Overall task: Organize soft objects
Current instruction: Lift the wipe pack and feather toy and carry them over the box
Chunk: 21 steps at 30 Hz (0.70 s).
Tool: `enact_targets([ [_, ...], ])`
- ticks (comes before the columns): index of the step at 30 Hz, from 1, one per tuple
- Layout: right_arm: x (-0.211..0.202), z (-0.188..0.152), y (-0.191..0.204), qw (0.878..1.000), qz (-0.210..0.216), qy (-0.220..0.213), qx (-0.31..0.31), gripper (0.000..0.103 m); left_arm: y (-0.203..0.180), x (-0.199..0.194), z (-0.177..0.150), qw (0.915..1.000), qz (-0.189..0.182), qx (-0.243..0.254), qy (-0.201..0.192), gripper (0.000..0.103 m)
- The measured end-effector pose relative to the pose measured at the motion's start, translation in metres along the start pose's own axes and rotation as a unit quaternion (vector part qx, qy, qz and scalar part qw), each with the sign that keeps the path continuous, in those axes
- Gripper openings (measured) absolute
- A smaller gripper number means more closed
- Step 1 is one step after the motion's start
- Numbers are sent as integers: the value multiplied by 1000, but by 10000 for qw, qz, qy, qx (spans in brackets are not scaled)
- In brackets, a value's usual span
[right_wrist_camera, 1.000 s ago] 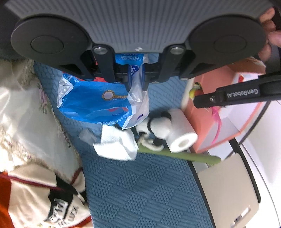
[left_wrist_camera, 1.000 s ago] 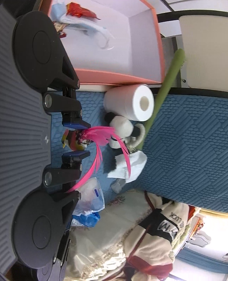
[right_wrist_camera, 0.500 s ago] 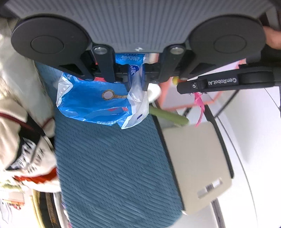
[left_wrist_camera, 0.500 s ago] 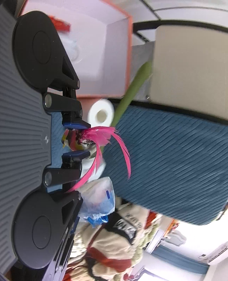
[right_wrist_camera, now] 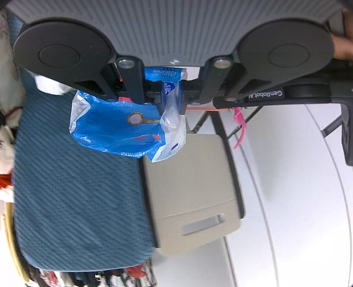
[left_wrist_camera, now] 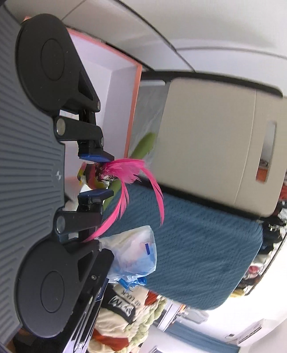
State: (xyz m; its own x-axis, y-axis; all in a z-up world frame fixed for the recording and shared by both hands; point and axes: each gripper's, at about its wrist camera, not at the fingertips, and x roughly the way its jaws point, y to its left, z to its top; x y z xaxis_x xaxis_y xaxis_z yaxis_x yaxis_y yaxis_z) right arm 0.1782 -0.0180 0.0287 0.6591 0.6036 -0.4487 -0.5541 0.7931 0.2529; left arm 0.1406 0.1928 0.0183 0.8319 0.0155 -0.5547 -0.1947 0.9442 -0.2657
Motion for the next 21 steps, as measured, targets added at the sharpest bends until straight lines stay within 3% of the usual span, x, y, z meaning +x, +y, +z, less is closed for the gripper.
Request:
enact_targets([
  [6, 35, -4, 42, 9989, 242, 334, -230, 15, 49, -5, -4, 9994, 327, -142, 51, 30],
  [21, 147, -62, 75, 9815, 292, 1888, -134, 15, 156, 45, -47, 9892, 700, -616, 1134, 30],
])
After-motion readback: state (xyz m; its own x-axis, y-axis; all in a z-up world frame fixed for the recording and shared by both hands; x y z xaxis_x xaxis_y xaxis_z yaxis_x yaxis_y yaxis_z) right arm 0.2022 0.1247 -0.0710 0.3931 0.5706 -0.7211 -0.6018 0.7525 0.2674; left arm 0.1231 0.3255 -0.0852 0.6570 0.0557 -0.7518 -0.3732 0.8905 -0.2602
